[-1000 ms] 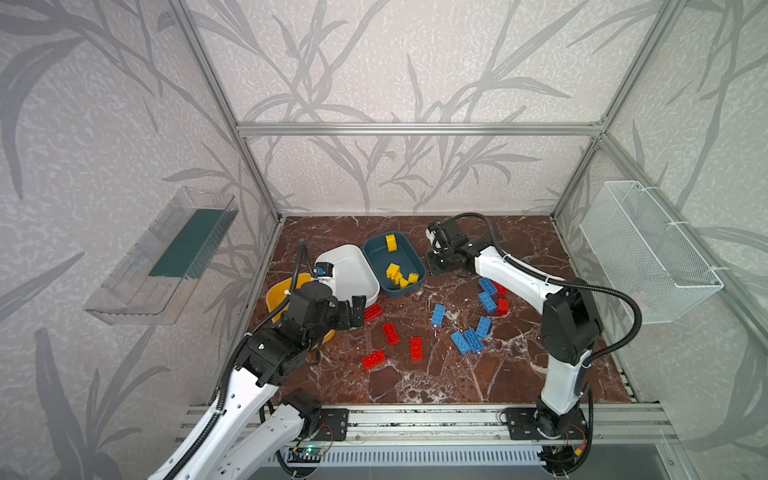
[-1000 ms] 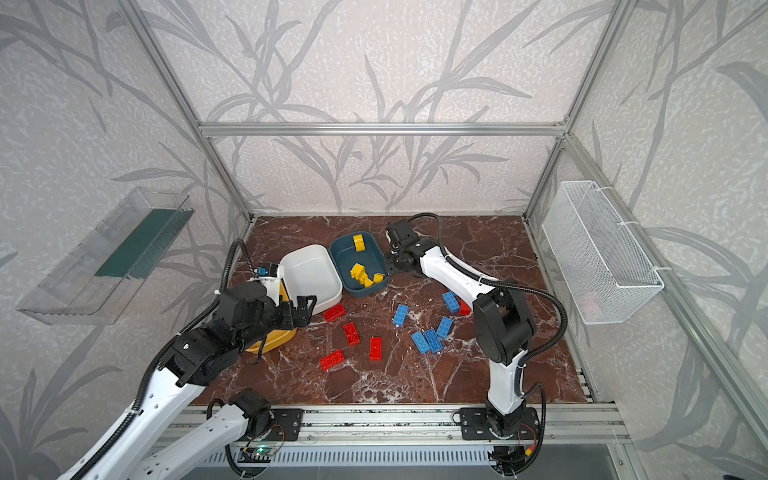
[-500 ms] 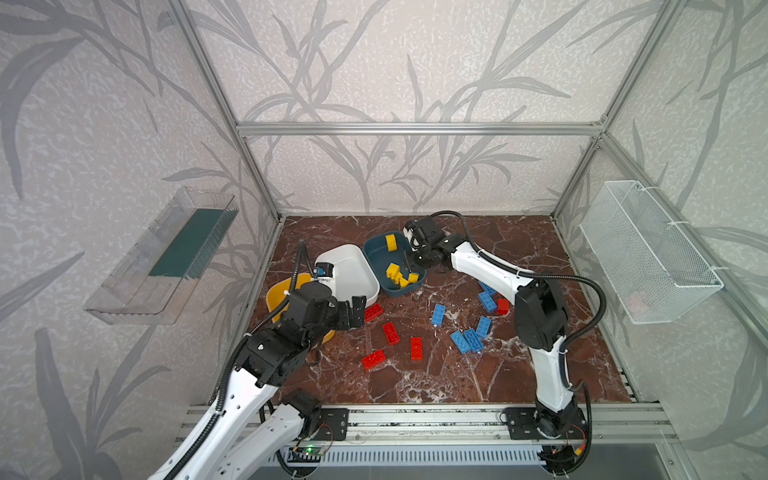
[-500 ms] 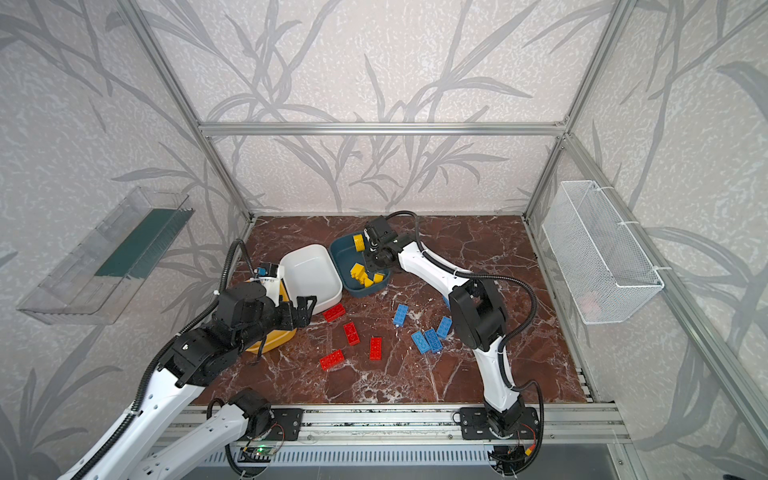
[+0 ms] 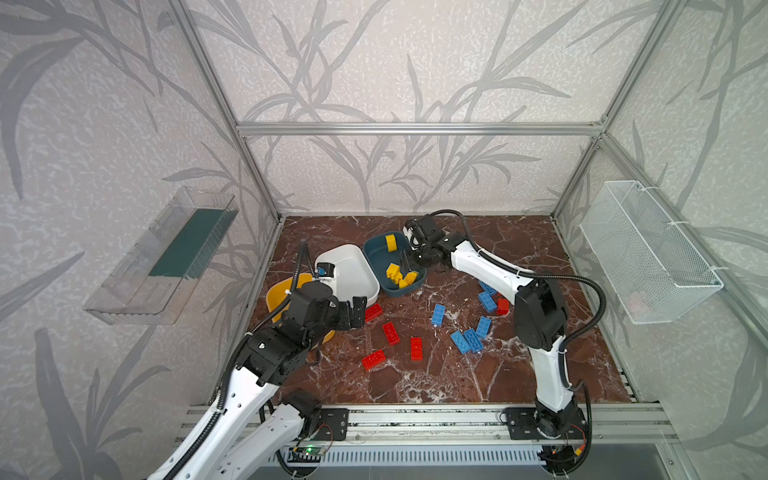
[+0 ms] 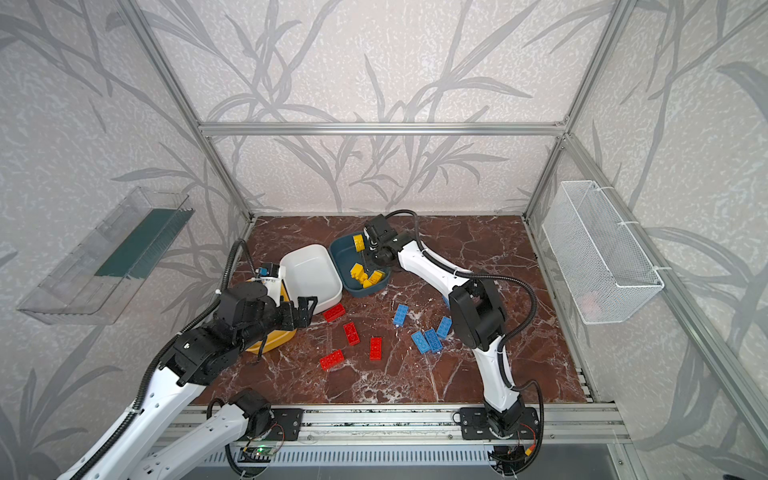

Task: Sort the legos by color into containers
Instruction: 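Release the yellow brick into the teal tub with the right gripper, then lower the left gripper onto a red brick while right gripper moves over blue bricks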

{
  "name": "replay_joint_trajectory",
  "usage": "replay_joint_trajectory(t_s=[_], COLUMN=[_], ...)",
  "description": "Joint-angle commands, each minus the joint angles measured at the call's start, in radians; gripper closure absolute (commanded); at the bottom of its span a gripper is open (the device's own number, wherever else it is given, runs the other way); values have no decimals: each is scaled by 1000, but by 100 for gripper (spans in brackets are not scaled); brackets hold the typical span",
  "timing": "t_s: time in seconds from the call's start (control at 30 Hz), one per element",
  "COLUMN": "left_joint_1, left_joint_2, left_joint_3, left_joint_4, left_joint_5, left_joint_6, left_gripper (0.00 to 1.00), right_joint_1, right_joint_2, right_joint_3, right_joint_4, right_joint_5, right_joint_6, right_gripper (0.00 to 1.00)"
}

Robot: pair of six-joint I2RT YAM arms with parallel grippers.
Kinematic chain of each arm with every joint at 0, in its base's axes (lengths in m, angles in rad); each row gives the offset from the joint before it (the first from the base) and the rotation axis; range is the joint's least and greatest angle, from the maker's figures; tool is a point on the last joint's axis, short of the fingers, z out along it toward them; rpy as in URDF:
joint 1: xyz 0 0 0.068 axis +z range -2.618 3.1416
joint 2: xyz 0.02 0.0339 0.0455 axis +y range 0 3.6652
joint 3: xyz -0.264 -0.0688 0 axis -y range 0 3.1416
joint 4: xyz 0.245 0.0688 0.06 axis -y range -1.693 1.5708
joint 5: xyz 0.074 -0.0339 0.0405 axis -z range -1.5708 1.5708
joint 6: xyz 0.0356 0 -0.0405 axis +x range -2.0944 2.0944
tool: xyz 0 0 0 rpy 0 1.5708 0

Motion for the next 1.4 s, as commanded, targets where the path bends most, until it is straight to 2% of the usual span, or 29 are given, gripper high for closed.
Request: replay_joint_trajectory(t_s=[0.0, 0.1, 0.17, 0.23, 0.4, 0.67, 0.83, 0.97, 1.17, 1.37], left_joint_1=[2, -3, -27, -78, -273, -368, -374, -375, -375, -374], left_joint_2=[31, 56, 70, 80, 158, 319, 428, 520, 653, 734], left_joint_3=[13, 7, -6, -15, -37, -85, -111, -126, -131, -130], left_joint_4=[-35, -49, -59, -67, -95, -99, -77, -40, -8, 7], left_joint_5=[62, 197, 242, 217, 45, -31, -61, -70, -58, -59], left_joint_6=[13, 2, -17, -32, -63, -155, -193, -193, -199, -198], left_gripper=[1, 2, 2, 3, 4, 8, 8, 12, 13, 15], right_joint_1=[-1, -1, -1, -1, 2, 16, 22, 22, 21, 22], right_joint_2=[-126, -228, -311, -395, -580, -812, -903, -1003, -1145, -1190], right_joint_3=[-71, -185, -289, -403, -699, -1069, -1180, -1209, -1308, -1325], right_joint_4=[24, 69, 124, 189, 387, 583, 632, 585, 669, 674], right_joint_5=[-22, -27, -32, -53, -152, -197, -214, -179, -136, -119], right_joint_6=[-17, -30, -28, -18, 47, 101, 103, 65, 91, 95], right_gripper=[36, 35, 34, 33, 28, 24, 24, 24, 23, 22])
